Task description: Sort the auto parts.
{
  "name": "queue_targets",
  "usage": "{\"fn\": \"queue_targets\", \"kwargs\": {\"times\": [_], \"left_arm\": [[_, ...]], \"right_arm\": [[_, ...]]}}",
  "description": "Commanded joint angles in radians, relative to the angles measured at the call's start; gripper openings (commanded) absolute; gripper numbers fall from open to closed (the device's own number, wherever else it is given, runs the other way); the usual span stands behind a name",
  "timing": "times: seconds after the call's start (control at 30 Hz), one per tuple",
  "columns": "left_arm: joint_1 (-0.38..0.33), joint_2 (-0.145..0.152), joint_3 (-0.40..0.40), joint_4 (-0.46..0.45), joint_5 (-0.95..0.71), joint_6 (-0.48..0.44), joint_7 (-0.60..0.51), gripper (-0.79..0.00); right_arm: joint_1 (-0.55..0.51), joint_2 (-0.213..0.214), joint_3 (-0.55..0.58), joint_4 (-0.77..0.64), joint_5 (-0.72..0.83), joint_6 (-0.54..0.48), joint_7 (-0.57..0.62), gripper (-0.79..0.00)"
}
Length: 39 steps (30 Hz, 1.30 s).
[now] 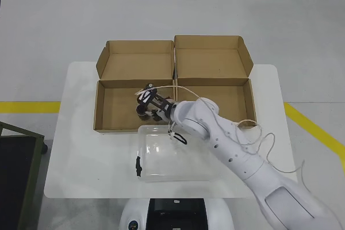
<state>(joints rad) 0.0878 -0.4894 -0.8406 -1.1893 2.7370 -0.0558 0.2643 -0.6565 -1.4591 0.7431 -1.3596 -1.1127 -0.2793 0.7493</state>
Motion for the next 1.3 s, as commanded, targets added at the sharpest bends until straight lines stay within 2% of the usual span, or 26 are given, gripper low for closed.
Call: {"fn": "queue_targets", "kwargs": {"times": [0.0, 0.1, 0.17, 0.2, 0.37, 0.6, 0.93, 1.27], "left_arm": [[0.0, 0.0, 0.0, 0.0, 0.0, 0.0, 0.0, 0.0], [0.0, 0.0, 0.0, 0.0, 0.0, 0.0, 0.0, 0.0], [0.0, 0.0, 0.0, 0.0, 0.0, 0.0, 0.0, 0.0], [0.0, 0.0, 0.0, 0.0, 0.0, 0.0, 0.0, 0.0], [0.0, 0.0, 0.0, 0.0, 0.0, 0.0, 0.0, 0.0], [0.0, 0.0, 0.0, 0.0, 0.0, 0.0, 0.0, 0.0], [0.0, 0.0, 0.0, 0.0, 0.0, 0.0, 0.0, 0.0], [0.0, 0.0, 0.0, 0.0, 0.0, 0.0, 0.0, 0.0]], "right_arm": [[-0.025, 0.009, 0.022, -0.051, -0.007, -0.009, 0.01, -0.317], [-0.087, 0.024, 0.075, -0.121, 0.04, -0.024, -0.008, -0.188], [-0.126, 0.034, 0.104, -0.169, 0.048, -0.052, -0.032, -0.04], [-0.149, 0.039, 0.119, -0.191, 0.052, -0.062, -0.049, -0.006], [-0.263, 0.067, 0.185, -0.303, -0.004, -0.148, -0.207, 0.0], [-0.44, 0.102, 0.285, -0.414, -0.11, -0.192, -0.424, 0.0], [-0.692, 0.14, 0.436, -0.499, -0.226, -0.126, -0.702, 0.0], [-0.919, 0.168, 0.638, -0.592, -0.19, -0.062, -0.839, 0.0]]}}
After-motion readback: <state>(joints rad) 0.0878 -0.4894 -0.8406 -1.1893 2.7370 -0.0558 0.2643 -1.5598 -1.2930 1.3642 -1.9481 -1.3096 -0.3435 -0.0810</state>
